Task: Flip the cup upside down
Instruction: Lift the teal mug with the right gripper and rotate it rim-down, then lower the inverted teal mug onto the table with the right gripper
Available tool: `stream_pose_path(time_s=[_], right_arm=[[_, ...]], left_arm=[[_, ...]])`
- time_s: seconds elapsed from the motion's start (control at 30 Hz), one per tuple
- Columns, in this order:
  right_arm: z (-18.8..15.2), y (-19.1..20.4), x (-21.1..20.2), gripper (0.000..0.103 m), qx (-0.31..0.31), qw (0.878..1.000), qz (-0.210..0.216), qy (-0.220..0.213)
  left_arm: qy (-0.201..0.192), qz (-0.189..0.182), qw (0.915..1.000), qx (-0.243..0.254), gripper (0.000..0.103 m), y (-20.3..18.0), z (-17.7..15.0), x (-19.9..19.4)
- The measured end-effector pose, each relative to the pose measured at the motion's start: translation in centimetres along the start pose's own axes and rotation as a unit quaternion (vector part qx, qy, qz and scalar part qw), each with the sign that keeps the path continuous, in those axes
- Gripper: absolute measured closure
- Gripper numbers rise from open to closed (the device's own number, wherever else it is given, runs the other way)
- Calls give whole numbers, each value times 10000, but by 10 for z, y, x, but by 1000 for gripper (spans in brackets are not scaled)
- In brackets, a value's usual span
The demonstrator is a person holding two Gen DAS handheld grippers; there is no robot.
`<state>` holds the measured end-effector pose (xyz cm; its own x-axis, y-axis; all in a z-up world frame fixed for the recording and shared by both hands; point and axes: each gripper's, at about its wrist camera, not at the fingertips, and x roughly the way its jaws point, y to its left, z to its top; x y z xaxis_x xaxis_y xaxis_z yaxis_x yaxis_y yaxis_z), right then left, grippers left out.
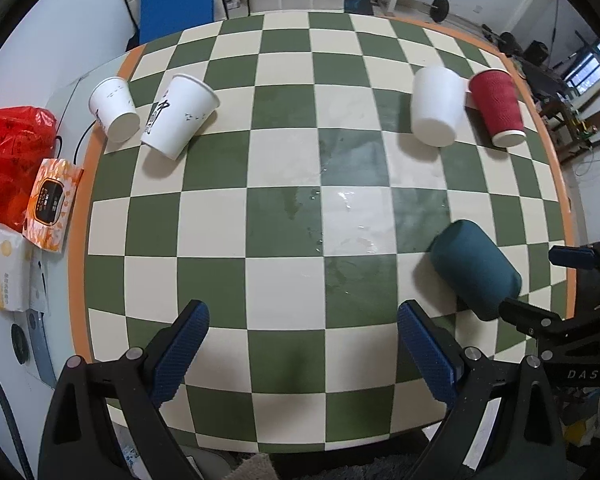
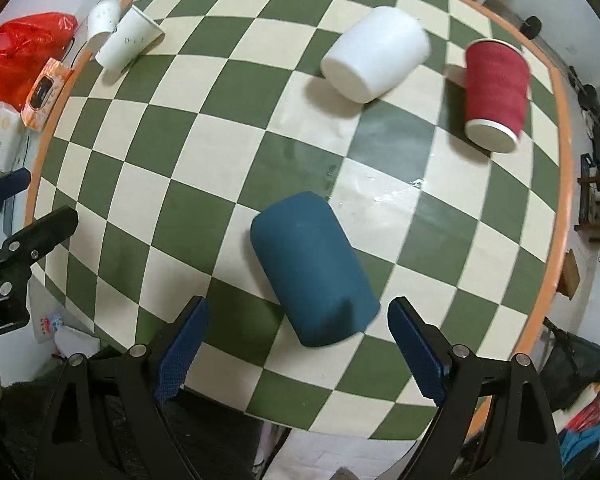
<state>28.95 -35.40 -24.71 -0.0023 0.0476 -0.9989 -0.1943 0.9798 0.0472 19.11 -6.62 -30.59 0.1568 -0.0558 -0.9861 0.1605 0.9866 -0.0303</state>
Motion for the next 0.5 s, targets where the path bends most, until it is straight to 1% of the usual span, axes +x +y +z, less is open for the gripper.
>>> stream_pose_path(time_s=[0.07,0.1,0.17,0.2,0.27,0.43,0.5], right_arm=[[-9,33,32,11,-48,10000,-54,25],[-9,37,38,11,-71,9999,-92,37],[-11,61,69,11,-204,9995,-195,131],[-15,81,92,11,-271,9992,-253,152],[-12,97,116,11,-478,9976,-390,300],[1,105,157,12,-800,9927,-479,772],[5,107,169,17,-848,9909,-479,935]], left_arm=[[-3,-32,10000,15,6,-2,0,-1],[13,-50,10000,8,6,-3,0,1],[33,-22,10000,-18,6,-4,0,4],[60,0,10000,-50,6,-4,0,8],[115,29,9998,-140,6,-2,0,15],[330,-5,9990,-295,6,0,1,37],[401,-29,9988,-281,6,-1,1,45]])
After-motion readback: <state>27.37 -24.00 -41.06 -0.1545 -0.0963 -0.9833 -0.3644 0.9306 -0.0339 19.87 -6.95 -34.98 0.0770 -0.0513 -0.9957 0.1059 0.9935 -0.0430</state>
